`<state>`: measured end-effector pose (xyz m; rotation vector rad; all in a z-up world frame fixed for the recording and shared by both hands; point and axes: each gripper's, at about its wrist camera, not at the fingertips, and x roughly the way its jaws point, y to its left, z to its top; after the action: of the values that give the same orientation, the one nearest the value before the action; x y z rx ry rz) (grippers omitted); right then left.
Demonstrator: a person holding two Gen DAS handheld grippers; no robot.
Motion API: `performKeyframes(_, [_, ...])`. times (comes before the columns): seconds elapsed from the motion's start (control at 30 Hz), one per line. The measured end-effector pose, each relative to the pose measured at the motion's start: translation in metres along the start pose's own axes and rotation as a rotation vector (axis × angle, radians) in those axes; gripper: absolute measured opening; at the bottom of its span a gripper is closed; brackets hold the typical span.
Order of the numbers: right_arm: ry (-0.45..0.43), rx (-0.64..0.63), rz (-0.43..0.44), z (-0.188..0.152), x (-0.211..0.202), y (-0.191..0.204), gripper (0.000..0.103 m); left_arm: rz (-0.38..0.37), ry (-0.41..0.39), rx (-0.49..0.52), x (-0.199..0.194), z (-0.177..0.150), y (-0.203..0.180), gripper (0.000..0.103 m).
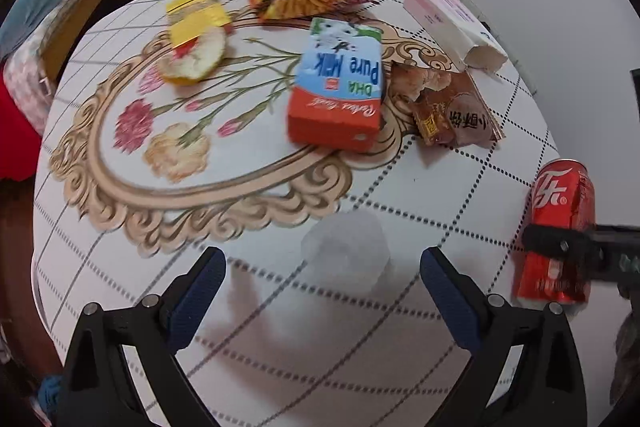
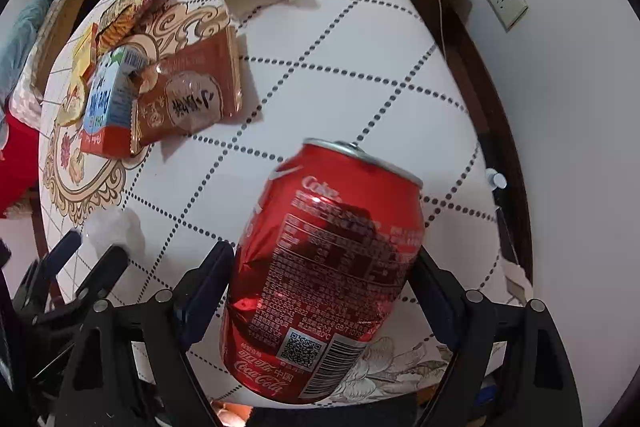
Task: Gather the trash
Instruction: 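Grasp the clear plastic cup with the left tool while the right tool grasps the red Coke can, then move both tools over the bin and release the cup and can inside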
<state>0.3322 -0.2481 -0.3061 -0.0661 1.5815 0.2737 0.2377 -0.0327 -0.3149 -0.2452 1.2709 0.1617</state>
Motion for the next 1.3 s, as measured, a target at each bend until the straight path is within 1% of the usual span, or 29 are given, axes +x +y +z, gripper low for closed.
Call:
performKeyframes(0.03, [0.001,0.005,0.015,-0.001,0.000,0.000,0.095,0.004,-0.008,0.007,0.002,0.002,-0.001,0.093])
performKeyframes(0.07, [0.001,0.010,0.032,-0.005,-0.001,-0.005,0.100,0.025,-0.022,0.013,0.003,0.003,-0.003,0.080])
performKeyframes(0.1, [0.000,0.015,0.042,-0.005,0.001,-0.001,0.101,0.040,-0.029,0.017,0.003,0.004,-0.003,0.073])
performKeyframes(0.13, [0.003,0.016,0.042,-0.006,0.004,0.003,0.101,0.046,-0.028,0.022,0.004,0.005,-0.004,0.061])
performKeyframes(0.17, [0.005,0.016,0.042,-0.007,0.005,0.004,0.101,0.029,-0.021,0.024,0.007,0.008,-0.004,0.051])
performKeyframes(0.2, [0.005,0.017,0.042,-0.008,0.006,0.005,0.101,0.019,-0.021,0.024,0.007,0.008,-0.004,0.045])
performKeyframes(0.23, [0.003,0.020,0.039,-0.009,0.007,0.005,0.101,0.025,-0.025,0.030,0.007,0.008,-0.005,0.039])
performKeyframes(0.3, [0.001,0.029,0.031,-0.012,0.009,0.007,0.100,0.043,-0.032,0.050,0.006,0.007,-0.008,0.039])
performKeyframes(0.33, [-0.009,0.036,0.032,-0.012,0.011,0.005,0.097,0.048,-0.039,0.052,0.005,0.007,-0.008,0.039])
performKeyframes(0.37, [-0.018,0.036,0.026,-0.013,0.010,0.005,0.086,0.059,-0.045,0.054,0.004,0.004,-0.007,0.039])
performKeyframes(0.4, [-0.027,0.027,0.003,-0.013,0.009,0.005,0.084,0.067,-0.050,0.056,0.001,0.001,-0.006,0.039])
performKeyframes(0.5, [-0.056,-0.005,-0.001,-0.020,0.001,0.008,0.084,0.092,-0.070,0.049,-0.006,-0.008,0.003,0.039])
performKeyframes(0.63, [-0.104,-0.045,-0.008,-0.028,-0.012,0.017,0.084,0.114,-0.114,0.020,-0.027,-0.018,0.011,0.039])
performKeyframes(0.77, [-0.157,-0.089,0.007,-0.038,-0.029,0.037,0.084,0.146,-0.167,-0.013,-0.056,-0.025,0.028,0.039])
performKeyframes(0.87, [-0.207,-0.127,0.034,-0.043,-0.047,0.054,0.084,0.166,-0.221,-0.053,-0.090,-0.030,0.049,0.039])
performKeyframes(0.97, [-0.252,-0.173,0.073,-0.049,-0.068,0.080,0.084,0.187,-0.279,-0.093,-0.119,-0.028,0.071,0.039])
performKeyframes(1.07, [-0.295,-0.240,0.117,-0.056,-0.083,0.119,0.084,0.214,-0.334,-0.136,-0.149,-0.029,0.100,0.039])
performKeyframes(1.13, [-0.319,-0.298,0.153,-0.062,-0.095,0.152,0.084,0.233,-0.359,-0.162,-0.166,-0.032,0.120,0.039])
performKeyframes(1.3, [-0.329,-0.423,0.255,-0.076,-0.111,0.240,0.084,0.309,-0.416,-0.241,-0.213,-0.051,0.182,0.039])
